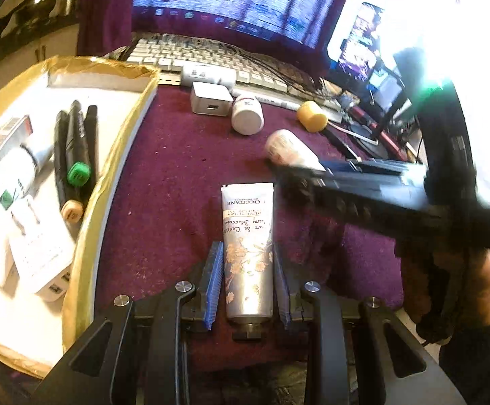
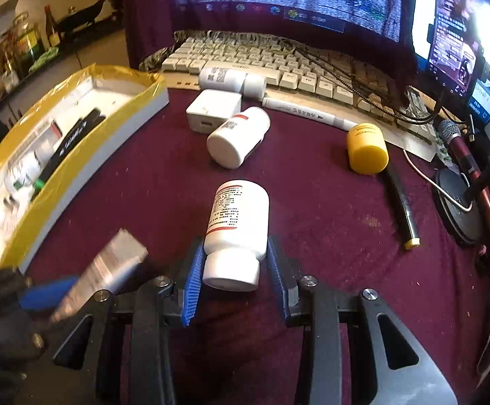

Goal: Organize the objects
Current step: 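Grasp white pill bottle lying on the desk with right gripper, then carry hand-cream tube in left gripper while right gripper carries pill bottle toward tray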

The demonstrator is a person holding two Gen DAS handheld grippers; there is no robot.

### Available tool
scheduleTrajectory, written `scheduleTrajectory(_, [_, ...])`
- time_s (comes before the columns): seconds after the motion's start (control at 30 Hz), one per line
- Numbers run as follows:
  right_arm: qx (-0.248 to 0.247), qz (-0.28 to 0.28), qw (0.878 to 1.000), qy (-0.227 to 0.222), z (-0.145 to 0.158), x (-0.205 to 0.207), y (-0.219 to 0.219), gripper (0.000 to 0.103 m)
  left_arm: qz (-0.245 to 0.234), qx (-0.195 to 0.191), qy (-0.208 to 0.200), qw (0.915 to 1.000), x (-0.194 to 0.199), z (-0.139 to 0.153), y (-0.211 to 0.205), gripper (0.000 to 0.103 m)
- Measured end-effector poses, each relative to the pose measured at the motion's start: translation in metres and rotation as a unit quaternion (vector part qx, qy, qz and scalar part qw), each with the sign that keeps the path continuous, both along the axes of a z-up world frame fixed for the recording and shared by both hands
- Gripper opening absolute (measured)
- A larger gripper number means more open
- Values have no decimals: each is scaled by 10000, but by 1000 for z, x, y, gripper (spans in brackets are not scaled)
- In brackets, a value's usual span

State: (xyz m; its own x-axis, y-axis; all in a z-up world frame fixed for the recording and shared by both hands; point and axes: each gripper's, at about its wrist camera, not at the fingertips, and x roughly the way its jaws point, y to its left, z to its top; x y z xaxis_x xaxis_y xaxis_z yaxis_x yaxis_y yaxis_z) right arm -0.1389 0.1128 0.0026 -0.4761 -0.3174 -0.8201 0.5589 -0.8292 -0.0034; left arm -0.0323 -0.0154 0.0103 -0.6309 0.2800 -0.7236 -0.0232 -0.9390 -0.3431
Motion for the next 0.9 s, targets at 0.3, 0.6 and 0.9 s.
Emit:
scheduleTrajectory(0.3, [-132, 174, 9998, -31, -2, 4, -19, 34, 127, 343, 72, 9993, 7, 7, -16, 24])
scheduleTrajectory(0.6, [-253, 142, 9995, -154, -2, 1, -10, 34, -99, -135, -125, 9998, -14, -4, 1, 25])
scheduleTrajectory(0.9, [-484, 161, 9983, -289, 2, -1, -11, 34, -75, -221, -4, 9997, -7, -2, 1, 25])
